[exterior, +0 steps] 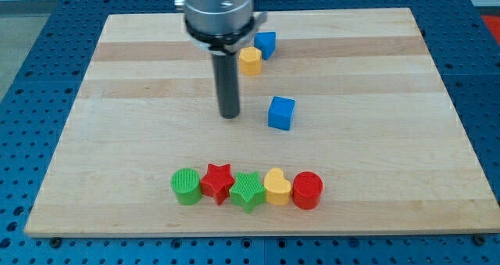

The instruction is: Place blue cube to the right of red circle

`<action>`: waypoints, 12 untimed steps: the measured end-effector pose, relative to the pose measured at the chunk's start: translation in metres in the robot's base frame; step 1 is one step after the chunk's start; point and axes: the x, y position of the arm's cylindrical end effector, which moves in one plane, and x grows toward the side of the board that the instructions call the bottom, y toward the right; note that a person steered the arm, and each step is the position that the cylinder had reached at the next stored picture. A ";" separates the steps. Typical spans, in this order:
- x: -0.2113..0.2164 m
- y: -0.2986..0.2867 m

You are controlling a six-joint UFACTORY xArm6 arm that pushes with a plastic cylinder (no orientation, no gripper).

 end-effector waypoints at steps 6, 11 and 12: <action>-0.033 0.115; 0.082 0.141; 0.096 0.150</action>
